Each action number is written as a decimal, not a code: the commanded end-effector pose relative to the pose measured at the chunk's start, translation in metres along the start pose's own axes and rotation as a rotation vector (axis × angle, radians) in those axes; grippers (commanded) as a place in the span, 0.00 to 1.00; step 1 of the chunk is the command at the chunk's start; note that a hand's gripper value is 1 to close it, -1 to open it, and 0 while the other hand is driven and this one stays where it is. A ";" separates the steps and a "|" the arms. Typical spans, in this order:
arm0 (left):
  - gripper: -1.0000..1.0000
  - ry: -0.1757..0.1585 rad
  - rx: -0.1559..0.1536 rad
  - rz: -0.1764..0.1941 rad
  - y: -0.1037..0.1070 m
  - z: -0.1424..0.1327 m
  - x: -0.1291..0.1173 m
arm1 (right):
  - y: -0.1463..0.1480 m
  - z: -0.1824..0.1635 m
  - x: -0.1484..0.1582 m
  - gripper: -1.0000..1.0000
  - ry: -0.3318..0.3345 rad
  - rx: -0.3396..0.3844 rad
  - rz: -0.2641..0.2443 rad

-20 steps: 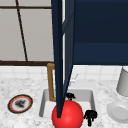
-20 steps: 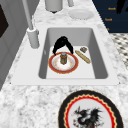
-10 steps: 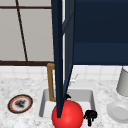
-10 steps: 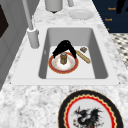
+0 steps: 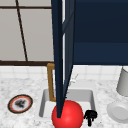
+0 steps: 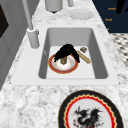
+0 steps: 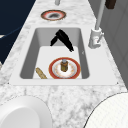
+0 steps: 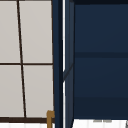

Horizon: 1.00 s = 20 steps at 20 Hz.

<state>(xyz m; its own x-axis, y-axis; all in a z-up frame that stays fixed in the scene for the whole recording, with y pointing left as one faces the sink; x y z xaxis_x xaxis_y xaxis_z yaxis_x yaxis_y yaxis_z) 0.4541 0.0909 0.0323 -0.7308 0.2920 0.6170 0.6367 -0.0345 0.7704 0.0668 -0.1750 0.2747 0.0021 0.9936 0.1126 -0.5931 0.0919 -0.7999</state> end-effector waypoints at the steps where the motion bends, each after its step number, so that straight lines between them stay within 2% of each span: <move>1: 0.00 -0.017 0.072 -0.029 -0.002 0.017 0.011 | 0.000 0.000 0.000 0.50 0.000 0.000 0.000; 10: 0.00 -0.025 0.082 -0.027 -0.011 0.057 0.040 | 0.000 0.000 0.000 0.50 0.000 0.000 0.000; 11: 0.00 -0.030 0.062 -0.021 -0.010 0.060 0.039 | 0.000 0.000 0.000 0.50 0.000 0.000 0.000; 12: 0.00 -0.039 0.008 0.013 -0.009 0.053 0.036 | 0.000 0.000 0.000 0.50 0.000 0.000 0.000; 13: 0.00 -0.018 0.014 -0.005 -0.012 0.051 0.037 | 0.000 0.000 0.000 0.50 0.000 0.000 0.000; 16: 0.00 -0.015 0.013 -0.004 -0.010 0.052 0.035 | 0.000 0.000 0.000 0.50 0.000 0.000 0.000; 17: 0.00 0.010 0.024 -0.007 -0.009 0.042 0.033 | 0.000 0.000 0.000 0.50 0.000 0.000 0.000; 20: 0.00 0.025 -0.005 0.002 -0.010 0.025 0.028 | 0.000 0.000 0.000 0.50 0.000 0.000 0.000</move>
<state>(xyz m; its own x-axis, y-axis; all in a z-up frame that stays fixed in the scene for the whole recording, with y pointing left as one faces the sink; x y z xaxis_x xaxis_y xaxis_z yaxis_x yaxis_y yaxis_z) 0.4349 0.1416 0.0383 -0.7317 0.2959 0.6141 0.6367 -0.0252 0.7707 0.0668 -0.1750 0.2747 0.0021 0.9936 0.1126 -0.5931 0.0919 -0.7999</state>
